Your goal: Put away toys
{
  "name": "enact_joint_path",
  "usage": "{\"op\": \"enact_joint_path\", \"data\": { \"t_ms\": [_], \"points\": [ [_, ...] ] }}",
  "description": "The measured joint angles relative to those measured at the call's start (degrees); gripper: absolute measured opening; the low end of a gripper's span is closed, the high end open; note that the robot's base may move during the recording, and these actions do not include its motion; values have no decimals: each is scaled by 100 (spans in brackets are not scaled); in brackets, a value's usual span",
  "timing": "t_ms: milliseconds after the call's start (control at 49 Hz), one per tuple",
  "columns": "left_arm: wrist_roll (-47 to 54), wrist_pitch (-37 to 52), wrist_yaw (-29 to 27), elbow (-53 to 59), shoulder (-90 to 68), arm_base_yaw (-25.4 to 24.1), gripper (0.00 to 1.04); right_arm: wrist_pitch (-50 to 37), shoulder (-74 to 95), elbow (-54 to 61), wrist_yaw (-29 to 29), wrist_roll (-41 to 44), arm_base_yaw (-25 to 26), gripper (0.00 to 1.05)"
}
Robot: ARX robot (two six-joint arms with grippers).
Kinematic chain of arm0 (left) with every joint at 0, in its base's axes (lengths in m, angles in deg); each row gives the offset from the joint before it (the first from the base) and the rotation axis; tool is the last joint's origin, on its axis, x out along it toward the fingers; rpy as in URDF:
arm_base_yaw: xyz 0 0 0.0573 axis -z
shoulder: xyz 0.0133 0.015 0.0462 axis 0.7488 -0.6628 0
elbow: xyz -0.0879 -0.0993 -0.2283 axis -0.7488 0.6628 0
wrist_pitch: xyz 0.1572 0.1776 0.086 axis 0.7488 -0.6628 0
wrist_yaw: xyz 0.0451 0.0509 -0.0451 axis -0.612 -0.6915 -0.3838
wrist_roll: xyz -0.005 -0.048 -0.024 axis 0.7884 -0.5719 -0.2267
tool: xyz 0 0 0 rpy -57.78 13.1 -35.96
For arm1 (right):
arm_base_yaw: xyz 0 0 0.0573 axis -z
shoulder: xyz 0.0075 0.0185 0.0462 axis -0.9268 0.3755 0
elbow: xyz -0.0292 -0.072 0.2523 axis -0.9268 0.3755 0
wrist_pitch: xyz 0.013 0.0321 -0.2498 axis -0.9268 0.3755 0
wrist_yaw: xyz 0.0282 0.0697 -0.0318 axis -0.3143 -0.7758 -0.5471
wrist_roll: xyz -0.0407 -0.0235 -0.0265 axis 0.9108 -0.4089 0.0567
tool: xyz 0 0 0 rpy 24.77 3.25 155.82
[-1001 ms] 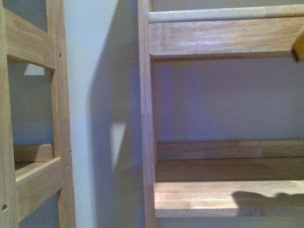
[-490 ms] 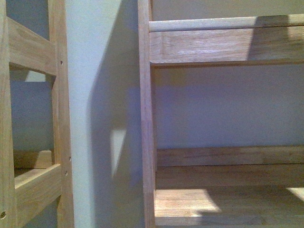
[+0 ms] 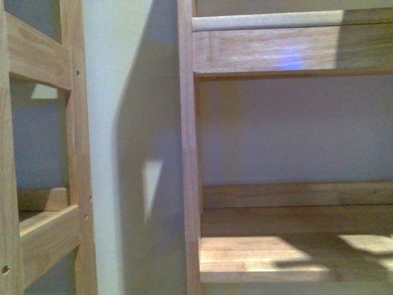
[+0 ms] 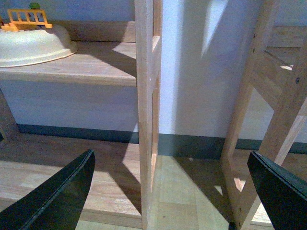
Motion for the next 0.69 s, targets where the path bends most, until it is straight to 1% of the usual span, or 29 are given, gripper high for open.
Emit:
{"op": "enact_joint_path", "data": {
  "t_ms": [184, 306, 470, 694],
  "points": [
    [-2, 0, 0, 0, 0, 0, 99, 527, 938, -1060, 177, -363, -326, 7],
    [0, 0, 0, 0, 0, 0, 99, 848, 1698, -1733, 79, -898, -651, 7],
    [-2, 0, 0, 0, 0, 0, 99, 896, 2103, -1869, -37, -1106, -962, 7],
    [0, 0, 0, 0, 0, 0, 99, 603, 2385, -1884, -313, -1545, -1338, 7]
  ]
}}
